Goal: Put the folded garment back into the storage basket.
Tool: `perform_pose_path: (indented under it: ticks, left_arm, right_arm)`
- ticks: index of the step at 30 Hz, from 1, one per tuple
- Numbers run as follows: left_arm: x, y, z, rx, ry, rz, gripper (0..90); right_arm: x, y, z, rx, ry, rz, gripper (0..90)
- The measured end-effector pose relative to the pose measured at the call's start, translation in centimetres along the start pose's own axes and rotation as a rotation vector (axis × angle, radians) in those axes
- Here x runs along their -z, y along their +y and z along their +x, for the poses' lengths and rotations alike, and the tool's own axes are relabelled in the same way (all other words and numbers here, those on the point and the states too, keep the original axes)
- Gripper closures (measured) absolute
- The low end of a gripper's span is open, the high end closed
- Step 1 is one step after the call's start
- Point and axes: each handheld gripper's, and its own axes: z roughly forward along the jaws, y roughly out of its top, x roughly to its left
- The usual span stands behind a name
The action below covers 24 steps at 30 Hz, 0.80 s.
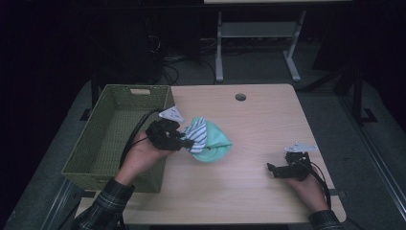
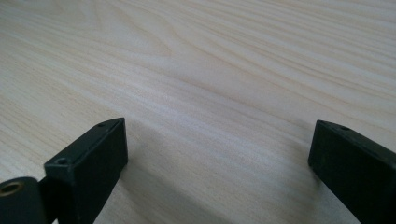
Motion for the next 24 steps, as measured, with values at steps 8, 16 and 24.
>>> perform_pose_path:
  ticks: [8, 16, 24]
  left_arm:
    - [2.7, -0.6, 1.5, 0.034, 0.066, -0.026, 73.2]
    - [5.0, -1.6, 3.0, 0.065, 0.126, -0.044, 73.2]
    - [6.5, -2.8, 4.2, 0.111, 0.173, -0.069, 73.2]
  right_arm:
    - [0.0, 0.0, 0.0, 0.002, -0.001, -0.003, 4.3]
    - [0.0, 0.0, 0.0, 0.005, 0.000, -0.004, 4.3]
    - [0.0, 0.0, 0.0, 0.003, -0.001, -0.003, 4.3]
